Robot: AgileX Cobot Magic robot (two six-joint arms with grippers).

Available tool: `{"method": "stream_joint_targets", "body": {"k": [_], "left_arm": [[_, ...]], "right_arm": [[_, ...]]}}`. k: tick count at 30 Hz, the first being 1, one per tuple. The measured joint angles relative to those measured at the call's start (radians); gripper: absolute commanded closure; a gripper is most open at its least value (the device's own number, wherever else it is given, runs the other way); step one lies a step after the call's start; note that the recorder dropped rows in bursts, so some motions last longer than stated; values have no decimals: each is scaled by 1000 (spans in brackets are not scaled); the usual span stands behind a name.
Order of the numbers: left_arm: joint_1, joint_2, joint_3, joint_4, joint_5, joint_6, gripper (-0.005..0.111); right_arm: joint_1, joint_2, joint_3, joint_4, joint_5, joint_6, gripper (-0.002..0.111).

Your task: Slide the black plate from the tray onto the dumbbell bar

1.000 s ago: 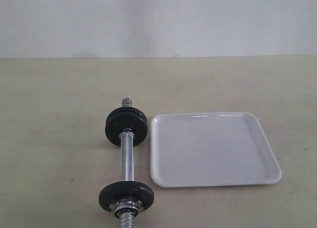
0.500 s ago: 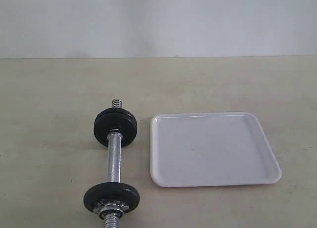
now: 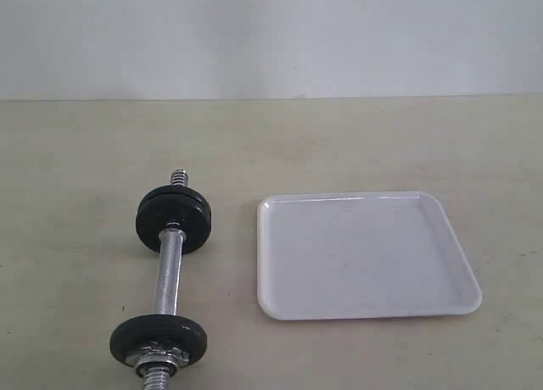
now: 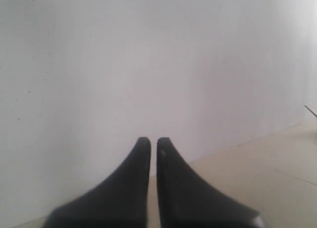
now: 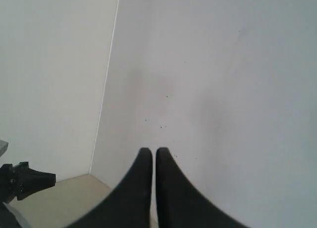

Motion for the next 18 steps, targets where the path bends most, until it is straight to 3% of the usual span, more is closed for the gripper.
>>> {"method": "stream_joint_targets", "body": {"k": [7, 12, 18], "left_arm": [[85, -155, 161, 4, 77, -18, 102], [205, -237, 243, 8, 176, -82, 102], [279, -243, 310, 8, 193, -92, 102]], "right_arm": [[0, -121, 267, -10, -4, 13, 108], [0, -134, 497, -37, -1, -91, 108], [0, -132, 583, -48, 4, -126, 108]]}}
